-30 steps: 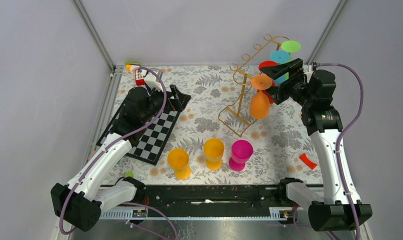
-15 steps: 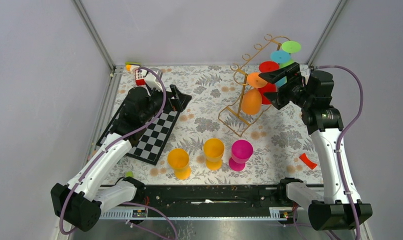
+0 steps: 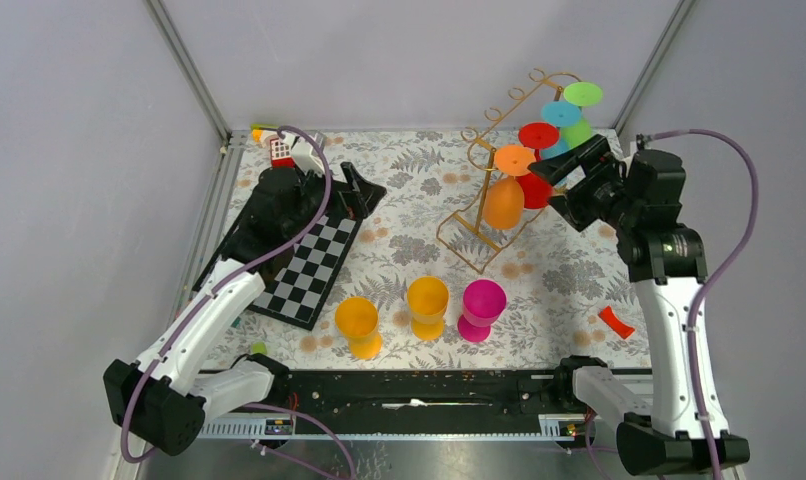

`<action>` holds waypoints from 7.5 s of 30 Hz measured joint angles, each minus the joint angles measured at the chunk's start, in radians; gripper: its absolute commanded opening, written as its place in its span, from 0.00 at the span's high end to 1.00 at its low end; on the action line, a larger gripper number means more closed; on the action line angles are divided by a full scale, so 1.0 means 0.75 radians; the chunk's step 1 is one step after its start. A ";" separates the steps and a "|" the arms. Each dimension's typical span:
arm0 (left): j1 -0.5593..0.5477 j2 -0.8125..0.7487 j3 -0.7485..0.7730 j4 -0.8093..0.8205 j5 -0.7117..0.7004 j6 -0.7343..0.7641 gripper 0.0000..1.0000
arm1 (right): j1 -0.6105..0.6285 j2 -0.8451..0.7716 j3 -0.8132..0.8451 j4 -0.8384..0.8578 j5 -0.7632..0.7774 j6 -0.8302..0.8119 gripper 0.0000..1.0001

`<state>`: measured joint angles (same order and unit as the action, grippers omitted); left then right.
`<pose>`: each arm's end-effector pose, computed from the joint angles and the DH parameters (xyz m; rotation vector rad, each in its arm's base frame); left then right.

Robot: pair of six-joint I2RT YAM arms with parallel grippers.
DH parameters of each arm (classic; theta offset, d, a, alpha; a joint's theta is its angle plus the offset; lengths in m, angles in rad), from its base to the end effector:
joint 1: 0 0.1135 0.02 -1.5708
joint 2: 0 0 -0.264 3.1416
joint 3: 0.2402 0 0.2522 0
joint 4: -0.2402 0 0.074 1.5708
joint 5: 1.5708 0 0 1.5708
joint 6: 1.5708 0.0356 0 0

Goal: Place the wine glass upside down on the wine glass rack
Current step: Turn the wine glass upside down at the wine rack, then adjust the wine rack at the center of the board.

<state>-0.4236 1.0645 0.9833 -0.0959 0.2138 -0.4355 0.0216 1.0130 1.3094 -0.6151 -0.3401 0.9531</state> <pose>0.2230 -0.1089 0.3651 0.1516 1.8088 -0.8065 0.1989 0.0162 0.4327 0.6690 1.8778 0.9700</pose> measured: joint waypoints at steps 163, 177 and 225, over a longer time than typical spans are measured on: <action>-0.270 0.741 0.486 0.404 0.381 -1.422 1.00 | 0.078 1.392 -0.144 0.709 -0.447 -0.070 0.74; -0.288 0.674 0.450 0.409 0.377 -1.391 0.22 | 0.079 1.311 -0.225 0.686 -0.406 -0.140 0.55; -0.205 0.457 0.355 0.253 0.356 -1.154 0.01 | -0.111 0.983 -0.768 1.094 -0.485 0.005 0.79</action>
<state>-0.5777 1.4075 1.2491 0.0940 0.4808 -1.3006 -0.0620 1.7500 0.7338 0.2050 -0.7040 0.9569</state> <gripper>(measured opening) 0.986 0.248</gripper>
